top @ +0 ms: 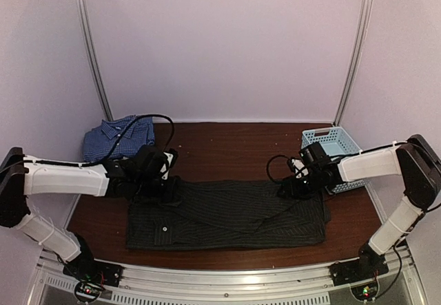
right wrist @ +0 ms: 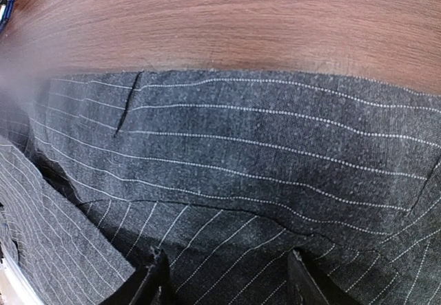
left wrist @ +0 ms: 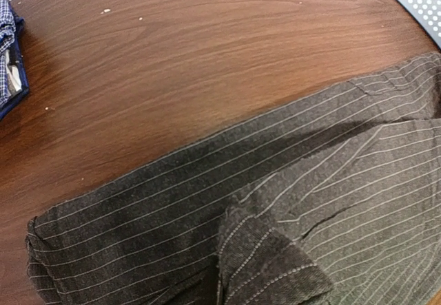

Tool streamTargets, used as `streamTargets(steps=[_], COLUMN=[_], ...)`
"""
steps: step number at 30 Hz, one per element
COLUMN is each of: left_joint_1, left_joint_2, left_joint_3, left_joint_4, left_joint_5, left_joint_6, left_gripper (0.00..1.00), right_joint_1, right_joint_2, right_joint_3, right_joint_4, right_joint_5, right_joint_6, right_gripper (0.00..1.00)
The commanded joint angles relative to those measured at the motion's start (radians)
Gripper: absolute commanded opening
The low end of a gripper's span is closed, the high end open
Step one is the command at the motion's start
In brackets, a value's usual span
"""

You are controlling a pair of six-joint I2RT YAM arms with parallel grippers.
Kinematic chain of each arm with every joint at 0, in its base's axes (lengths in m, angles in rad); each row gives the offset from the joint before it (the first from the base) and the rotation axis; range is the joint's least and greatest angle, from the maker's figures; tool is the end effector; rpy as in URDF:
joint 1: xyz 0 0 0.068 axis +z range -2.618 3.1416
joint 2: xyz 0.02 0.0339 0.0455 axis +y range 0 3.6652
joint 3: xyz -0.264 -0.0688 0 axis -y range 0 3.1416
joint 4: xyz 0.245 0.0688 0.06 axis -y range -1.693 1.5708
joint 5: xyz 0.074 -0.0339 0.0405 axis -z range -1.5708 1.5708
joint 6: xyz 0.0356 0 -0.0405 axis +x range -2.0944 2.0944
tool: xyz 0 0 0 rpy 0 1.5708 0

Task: Fold and stack the long sleeve shirts
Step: Adjust the sleeve of the rectangle-folded shirt.

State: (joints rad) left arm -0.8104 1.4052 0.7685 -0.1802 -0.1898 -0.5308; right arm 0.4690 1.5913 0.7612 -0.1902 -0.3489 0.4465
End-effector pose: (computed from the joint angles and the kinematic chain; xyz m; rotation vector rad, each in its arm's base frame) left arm 0.2004 -0.2010 0.1970 0.2456 2.3962 -0.4127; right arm 0.2543 0.1425 0.1455 -0.1647 2.6967 0.7634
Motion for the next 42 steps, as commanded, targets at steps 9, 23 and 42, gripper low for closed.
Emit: streamTargets(steps=[9,23,42], left_joint_1=[0.01,0.011,0.029], left_joint_2=[0.04,0.04,-0.06], left_joint_3=[-0.047,-0.057,-0.049], left_joint_4=[0.053,-0.011,-0.04], left_joint_5=[-0.073,-0.161,-0.226], left_joint_6=[-0.029,-0.044,0.033], left_gripper=[0.0,0.39,0.62], right_joint_1=[-0.032,-0.033,-0.029], right_joint_2=[0.022,-0.013,-0.256], right_joint_3=[0.047,0.082,-0.037], right_joint_4=[-0.058,-0.128,-0.224], right_joint_5=[0.002,0.027,0.119], right_joint_6=[-0.053,-0.087,-0.06], right_gripper=[0.6,0.6,0.62])
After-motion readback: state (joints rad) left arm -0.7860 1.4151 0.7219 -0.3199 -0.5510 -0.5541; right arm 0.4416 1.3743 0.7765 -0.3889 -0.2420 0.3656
